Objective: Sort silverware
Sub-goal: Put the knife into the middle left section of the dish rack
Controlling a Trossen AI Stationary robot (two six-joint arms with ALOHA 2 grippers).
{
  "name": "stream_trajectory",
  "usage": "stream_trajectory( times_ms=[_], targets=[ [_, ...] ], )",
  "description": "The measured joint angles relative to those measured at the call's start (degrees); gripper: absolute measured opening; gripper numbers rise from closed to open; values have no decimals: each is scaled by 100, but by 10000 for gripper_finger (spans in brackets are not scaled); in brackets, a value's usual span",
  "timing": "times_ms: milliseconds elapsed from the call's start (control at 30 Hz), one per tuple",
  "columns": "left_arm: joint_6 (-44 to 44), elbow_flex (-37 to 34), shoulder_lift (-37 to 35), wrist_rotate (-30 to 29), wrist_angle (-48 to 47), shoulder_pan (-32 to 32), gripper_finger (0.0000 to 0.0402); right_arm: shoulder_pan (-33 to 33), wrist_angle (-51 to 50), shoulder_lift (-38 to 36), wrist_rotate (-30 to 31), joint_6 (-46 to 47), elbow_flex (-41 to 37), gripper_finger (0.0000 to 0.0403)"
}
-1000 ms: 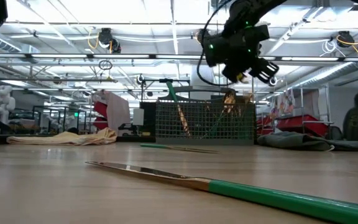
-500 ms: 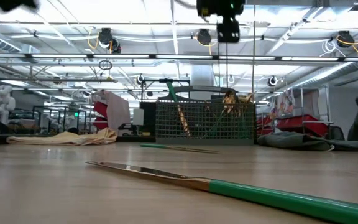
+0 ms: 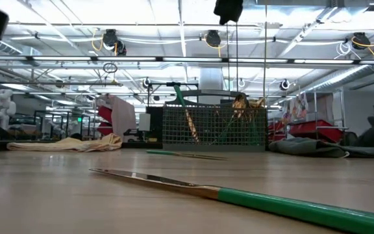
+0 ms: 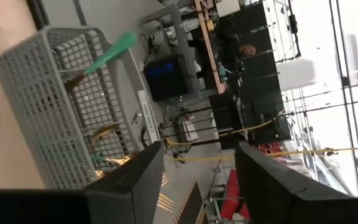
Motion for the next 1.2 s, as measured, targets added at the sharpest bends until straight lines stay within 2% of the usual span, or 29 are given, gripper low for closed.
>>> stream_trajectory(
  times_ms=[167, 333, 500, 567, 667, 833, 967, 1067, 1200],
  targets=[
    [-541, -2, 163, 650, -86, -128, 3, 234, -190, 0, -15, 200, 0, 187],
    [-1552, -2, 175, 1067, -90, -266, 2, 390, -358, 0, -238, 597, -2, 187],
    [-2839, -13, 359, 998, -86, -557, 1, 457, -369, 0, -449, 741, -2, 187],
    [-3077, -141, 488, 997, -36, -601, 1, 485, -367, 2, -540, 741, -2, 187],
    [-3160, -463, 677, 1377, 315, -596, 1, 495, -369, 2, -597, 743, -2, 187],
    [-3579, -907, 885, 1202, 1062, -620, 1, 508, -399, 3, -938, 741, -3, 187],
    [-3585, -988, 959, 987, 1176, -478, 1, 510, -400, 4, -1186, 741, -4, 187],
    [-3564, -1010, 927, 557, 1181, -196, 0, 510, -391, 4, -1188, 742, -4, 187],
    [-3097, -1025, 931, 297, 1196, 293, 1, 511, -367, 4, -1189, 761, -4, 187]
  ],
)
